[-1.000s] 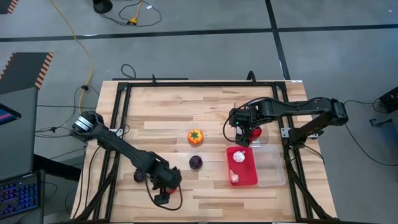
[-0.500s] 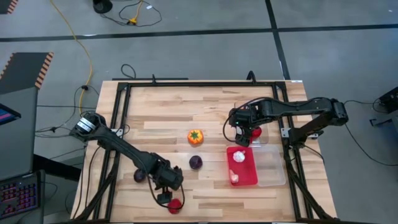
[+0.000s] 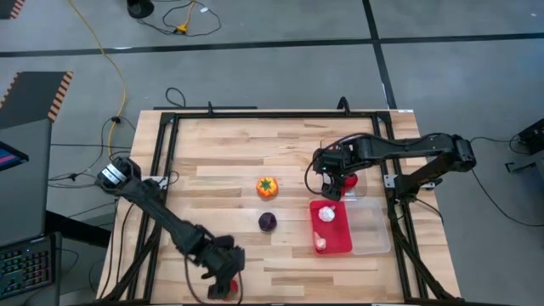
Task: Sort produce into baskets
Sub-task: Put the red tomato into the top transparent bin
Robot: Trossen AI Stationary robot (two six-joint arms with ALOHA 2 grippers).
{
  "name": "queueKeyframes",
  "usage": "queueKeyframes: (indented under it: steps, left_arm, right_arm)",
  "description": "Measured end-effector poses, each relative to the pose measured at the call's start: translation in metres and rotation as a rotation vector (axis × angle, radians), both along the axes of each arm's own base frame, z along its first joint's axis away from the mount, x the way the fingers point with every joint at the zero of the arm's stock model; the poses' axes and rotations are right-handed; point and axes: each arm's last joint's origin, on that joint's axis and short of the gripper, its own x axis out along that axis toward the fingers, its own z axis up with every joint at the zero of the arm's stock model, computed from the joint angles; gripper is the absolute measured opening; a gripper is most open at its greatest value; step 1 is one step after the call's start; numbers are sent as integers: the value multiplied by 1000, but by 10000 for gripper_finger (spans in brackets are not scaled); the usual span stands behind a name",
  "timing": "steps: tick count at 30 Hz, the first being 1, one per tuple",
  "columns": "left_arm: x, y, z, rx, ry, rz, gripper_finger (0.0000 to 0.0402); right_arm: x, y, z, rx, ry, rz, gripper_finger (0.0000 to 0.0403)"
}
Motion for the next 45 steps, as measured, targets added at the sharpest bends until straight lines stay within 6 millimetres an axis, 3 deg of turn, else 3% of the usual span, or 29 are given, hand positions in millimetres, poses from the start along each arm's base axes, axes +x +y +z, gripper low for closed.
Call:
queueKeyframes:
  steps: [9, 22, 36, 45]
  left_arm:
    - [-20, -27, 2, 17, -59, 51, 356]
    - [-31, -20, -5, 198, -22, 96, 345]
    - [-36, -21, -6, 271, -62, 92, 345]
    - [-36, -22, -26, 323, -89, 111, 345]
  right_arm:
    - [2, 17, 1, 1, -28, 64, 386]
    - [5, 38, 2, 14, -83, 120, 386]
    - [5, 39, 2, 15, -83, 122, 386]
    - [5, 39, 2, 14, -83, 122, 386]
